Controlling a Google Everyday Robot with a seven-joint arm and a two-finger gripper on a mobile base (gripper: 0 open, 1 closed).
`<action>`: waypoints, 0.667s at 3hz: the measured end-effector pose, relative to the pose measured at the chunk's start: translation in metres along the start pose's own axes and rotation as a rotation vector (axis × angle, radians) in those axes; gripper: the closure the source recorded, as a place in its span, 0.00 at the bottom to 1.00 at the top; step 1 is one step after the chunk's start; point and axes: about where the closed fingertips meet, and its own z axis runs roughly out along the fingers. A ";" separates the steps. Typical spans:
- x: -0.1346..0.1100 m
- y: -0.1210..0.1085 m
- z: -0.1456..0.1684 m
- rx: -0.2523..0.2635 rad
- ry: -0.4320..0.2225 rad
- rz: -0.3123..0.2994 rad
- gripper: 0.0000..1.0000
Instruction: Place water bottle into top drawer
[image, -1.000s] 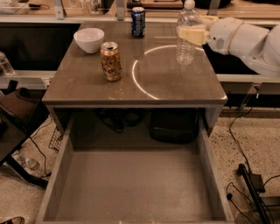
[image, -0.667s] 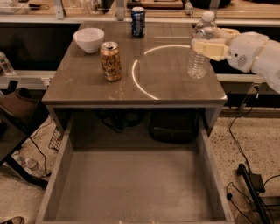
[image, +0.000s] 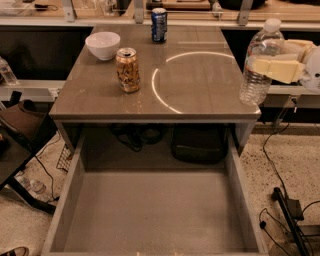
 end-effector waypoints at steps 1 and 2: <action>0.001 0.001 0.000 -0.002 0.002 -0.002 1.00; 0.007 0.011 0.004 -0.021 0.019 -0.018 1.00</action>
Offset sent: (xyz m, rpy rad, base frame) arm -0.0106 0.0139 -0.0205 -0.0595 0.0084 0.0287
